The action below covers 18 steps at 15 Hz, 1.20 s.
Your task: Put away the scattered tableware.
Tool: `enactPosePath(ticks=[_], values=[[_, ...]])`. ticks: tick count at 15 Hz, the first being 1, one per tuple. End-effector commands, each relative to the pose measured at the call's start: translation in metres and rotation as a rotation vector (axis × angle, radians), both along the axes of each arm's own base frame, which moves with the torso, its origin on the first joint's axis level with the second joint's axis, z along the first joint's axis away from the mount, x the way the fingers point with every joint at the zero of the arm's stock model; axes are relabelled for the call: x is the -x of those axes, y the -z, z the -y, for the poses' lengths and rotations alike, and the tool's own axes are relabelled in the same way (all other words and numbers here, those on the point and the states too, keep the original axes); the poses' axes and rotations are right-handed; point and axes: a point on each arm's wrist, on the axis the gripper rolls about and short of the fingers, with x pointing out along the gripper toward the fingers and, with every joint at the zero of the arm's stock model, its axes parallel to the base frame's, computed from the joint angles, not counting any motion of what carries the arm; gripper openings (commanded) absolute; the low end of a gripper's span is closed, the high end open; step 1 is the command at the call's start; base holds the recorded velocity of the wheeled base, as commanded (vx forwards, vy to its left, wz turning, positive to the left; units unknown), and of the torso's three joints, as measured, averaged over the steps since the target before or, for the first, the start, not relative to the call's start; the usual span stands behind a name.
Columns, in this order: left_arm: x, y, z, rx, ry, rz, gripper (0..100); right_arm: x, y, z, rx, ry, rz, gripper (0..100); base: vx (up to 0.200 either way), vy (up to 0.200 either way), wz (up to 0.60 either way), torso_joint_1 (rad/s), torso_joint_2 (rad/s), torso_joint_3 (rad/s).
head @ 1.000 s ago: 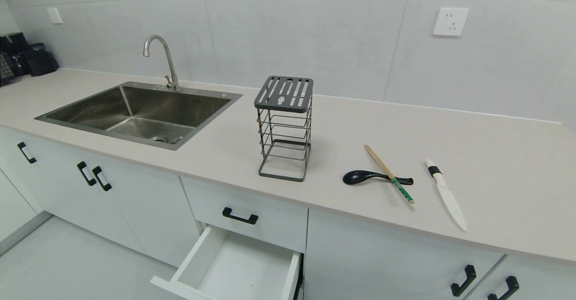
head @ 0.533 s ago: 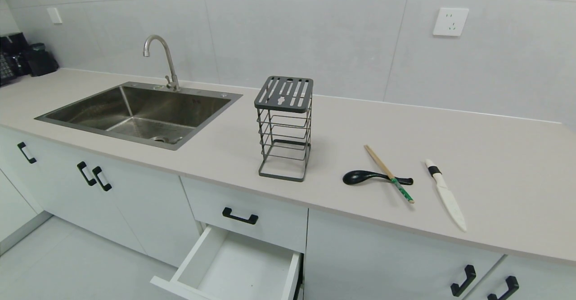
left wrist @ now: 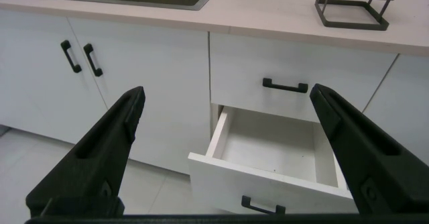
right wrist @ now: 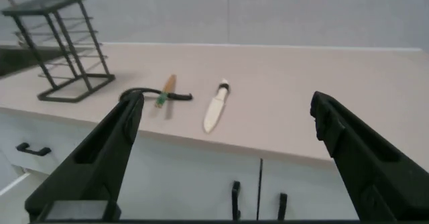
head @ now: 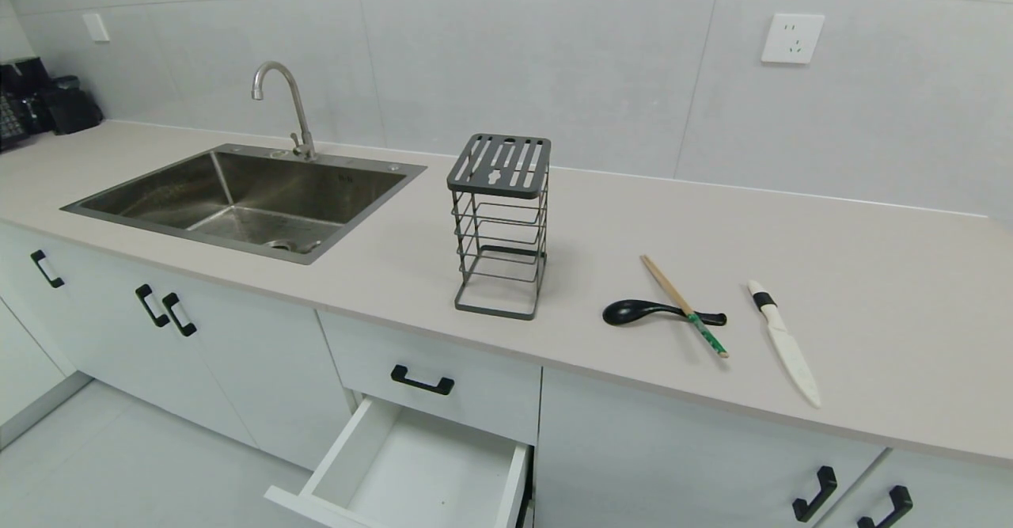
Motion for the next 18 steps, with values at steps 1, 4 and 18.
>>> enactPosePath(ticks=[1,4,18], values=[[0.000,0.000,0.000,0.000,0.001,-0.001,100,-0.009,-0.033,-0.002,0.020,-0.116,-0.037,100,0.000,0.000,0.00,0.000,0.00,0.000],[0.000,0.000,0.000,0.000,0.001,-0.001,100,-0.029,-0.040,-0.005,0.096,-0.224,-0.146,100,0.000,0.000,0.00,0.000,0.00,0.000],[0.000,0.000,0.000,0.000,-0.001,-0.001,100,-0.136,-0.033,-0.028,0.174,-0.491,-0.582,100,0.000,0.000,0.00,0.000,0.00,0.000]])
